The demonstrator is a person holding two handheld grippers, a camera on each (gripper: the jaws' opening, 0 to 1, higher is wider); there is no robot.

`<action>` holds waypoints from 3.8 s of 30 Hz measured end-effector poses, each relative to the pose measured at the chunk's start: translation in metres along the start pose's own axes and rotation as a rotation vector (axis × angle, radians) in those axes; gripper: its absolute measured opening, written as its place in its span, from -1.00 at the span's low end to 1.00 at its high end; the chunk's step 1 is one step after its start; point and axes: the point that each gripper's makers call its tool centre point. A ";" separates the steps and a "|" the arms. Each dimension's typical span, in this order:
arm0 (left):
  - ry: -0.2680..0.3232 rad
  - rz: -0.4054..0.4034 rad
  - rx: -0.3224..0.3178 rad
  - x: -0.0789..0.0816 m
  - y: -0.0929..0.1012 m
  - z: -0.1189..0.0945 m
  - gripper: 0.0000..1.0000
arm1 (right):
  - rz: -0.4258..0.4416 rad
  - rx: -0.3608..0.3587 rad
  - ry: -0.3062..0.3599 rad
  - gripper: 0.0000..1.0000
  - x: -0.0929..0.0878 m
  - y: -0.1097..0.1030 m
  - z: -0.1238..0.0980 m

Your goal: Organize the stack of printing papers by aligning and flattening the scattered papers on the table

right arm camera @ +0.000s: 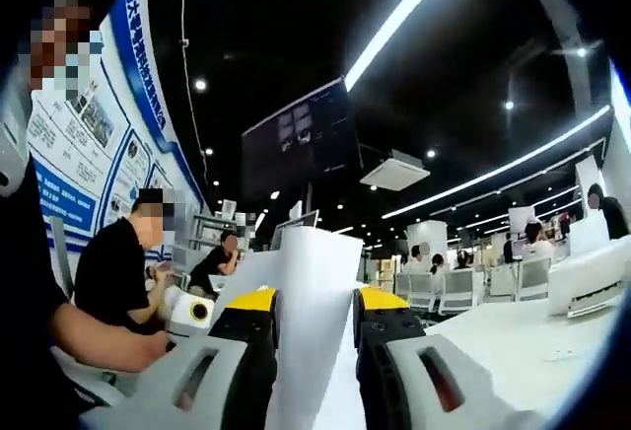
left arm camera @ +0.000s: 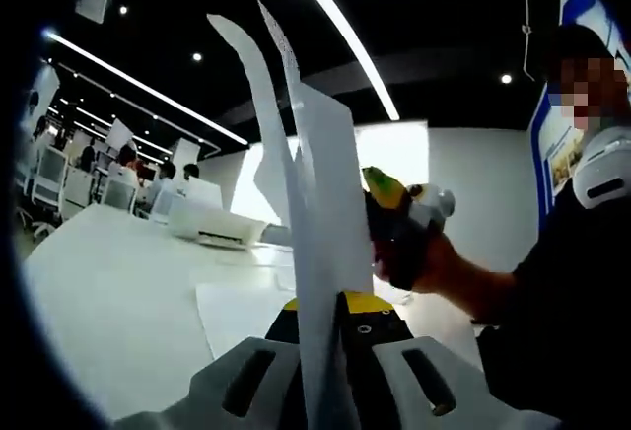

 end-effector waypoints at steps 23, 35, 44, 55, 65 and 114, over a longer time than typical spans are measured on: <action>0.003 -0.005 0.003 0.000 0.000 -0.001 -0.88 | -0.042 -0.066 -0.029 -0.47 0.010 0.016 -0.022; 0.008 -0.012 0.009 0.000 0.001 -0.001 -0.88 | -0.038 -0.058 -0.105 -0.27 0.004 0.017 -0.029; 0.006 -0.014 0.012 -0.001 0.001 -0.001 -0.88 | -0.037 -0.079 -0.179 -0.23 -0.006 0.024 -0.042; 0.004 -0.015 0.014 -0.001 0.001 -0.001 -0.88 | -0.031 -0.129 -0.254 -0.06 -0.015 0.033 -0.062; -0.001 -0.012 0.019 -0.001 0.000 -0.001 -0.88 | -0.040 -0.162 -0.313 0.08 -0.019 0.036 -0.082; -0.034 -0.008 0.038 -0.007 -0.003 0.000 -0.87 | -0.049 -0.325 -0.438 0.08 0.000 0.050 -0.195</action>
Point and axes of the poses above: the point that each gripper's makers call its tool centre point, and the gripper's own axes: z roughly forward along the fingers, y roughly to its right, x roughly out of its top, and after that the axes turned 5 degrees about z, right-handed
